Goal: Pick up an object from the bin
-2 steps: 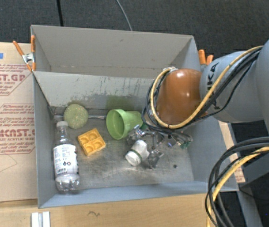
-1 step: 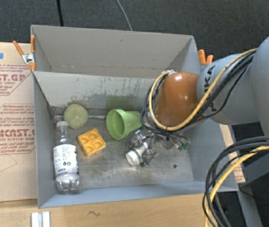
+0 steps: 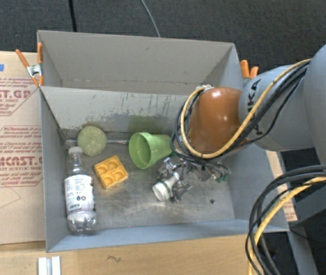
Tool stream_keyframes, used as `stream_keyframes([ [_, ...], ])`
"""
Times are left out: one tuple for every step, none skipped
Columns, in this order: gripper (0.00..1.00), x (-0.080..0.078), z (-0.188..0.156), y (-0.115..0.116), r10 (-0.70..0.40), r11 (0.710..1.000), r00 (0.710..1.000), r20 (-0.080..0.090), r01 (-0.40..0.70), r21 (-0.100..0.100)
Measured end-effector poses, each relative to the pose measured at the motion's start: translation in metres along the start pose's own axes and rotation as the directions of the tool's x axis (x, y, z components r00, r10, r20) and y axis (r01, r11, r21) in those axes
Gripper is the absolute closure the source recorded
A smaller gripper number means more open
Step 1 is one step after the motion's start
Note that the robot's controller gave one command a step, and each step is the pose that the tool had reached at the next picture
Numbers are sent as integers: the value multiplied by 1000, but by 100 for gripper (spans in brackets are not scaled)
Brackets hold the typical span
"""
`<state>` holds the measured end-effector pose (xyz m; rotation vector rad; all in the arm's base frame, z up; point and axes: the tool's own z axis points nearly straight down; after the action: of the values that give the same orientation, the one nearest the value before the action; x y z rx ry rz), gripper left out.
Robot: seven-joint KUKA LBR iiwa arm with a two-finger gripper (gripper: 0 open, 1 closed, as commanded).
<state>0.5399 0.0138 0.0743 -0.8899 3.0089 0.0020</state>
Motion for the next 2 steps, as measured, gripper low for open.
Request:
stream_keyframes([
  [100,1,-4,1,0,1000,1000,-2,0,-1],
  [100,2,-21,1,0,1000,1000,-4,0,-1],
])
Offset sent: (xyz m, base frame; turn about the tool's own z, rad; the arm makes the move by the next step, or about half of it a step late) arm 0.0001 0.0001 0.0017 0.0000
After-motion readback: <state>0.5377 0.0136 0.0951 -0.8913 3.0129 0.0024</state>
